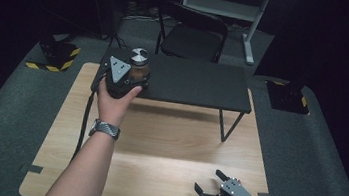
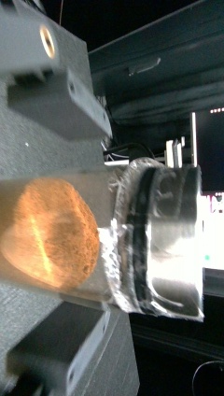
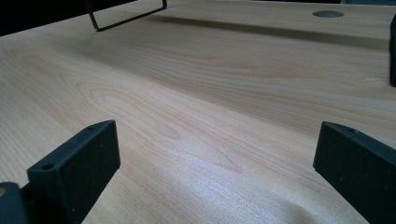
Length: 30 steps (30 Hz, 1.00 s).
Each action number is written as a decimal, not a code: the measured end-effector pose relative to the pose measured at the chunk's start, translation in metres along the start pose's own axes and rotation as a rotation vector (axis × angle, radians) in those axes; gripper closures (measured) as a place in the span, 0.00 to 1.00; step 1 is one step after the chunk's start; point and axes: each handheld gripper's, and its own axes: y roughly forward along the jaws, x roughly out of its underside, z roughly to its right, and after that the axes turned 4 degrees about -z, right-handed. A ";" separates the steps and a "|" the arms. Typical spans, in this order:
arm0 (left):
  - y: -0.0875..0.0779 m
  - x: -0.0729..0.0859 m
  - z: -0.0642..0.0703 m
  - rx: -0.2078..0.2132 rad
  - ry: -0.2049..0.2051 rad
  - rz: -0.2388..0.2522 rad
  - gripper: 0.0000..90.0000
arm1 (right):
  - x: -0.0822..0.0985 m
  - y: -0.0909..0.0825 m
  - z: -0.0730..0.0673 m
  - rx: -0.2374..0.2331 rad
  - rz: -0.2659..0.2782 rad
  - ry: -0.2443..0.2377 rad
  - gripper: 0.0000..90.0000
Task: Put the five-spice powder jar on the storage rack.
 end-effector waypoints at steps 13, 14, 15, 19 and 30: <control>-0.045 0.026 -0.019 0.069 0.005 0.075 0.01 | -0.001 0.001 -0.001 0.005 -0.006 -0.005 0.00; -0.048 0.027 -0.019 0.071 0.008 0.078 0.01 | -0.001 0.001 -0.001 0.004 -0.004 -0.007 0.00; -0.056 0.033 -0.022 0.077 0.014 0.088 0.01 | -0.001 0.001 -0.001 0.003 -0.004 -0.007 0.00; -0.064 0.038 -0.025 0.080 0.014 0.095 0.01 | -0.001 0.000 -0.001 0.004 -0.006 -0.005 0.00; -0.112 0.062 -0.044 0.124 0.034 0.138 0.01 | -0.002 0.001 0.000 -0.001 -0.010 -0.005 0.00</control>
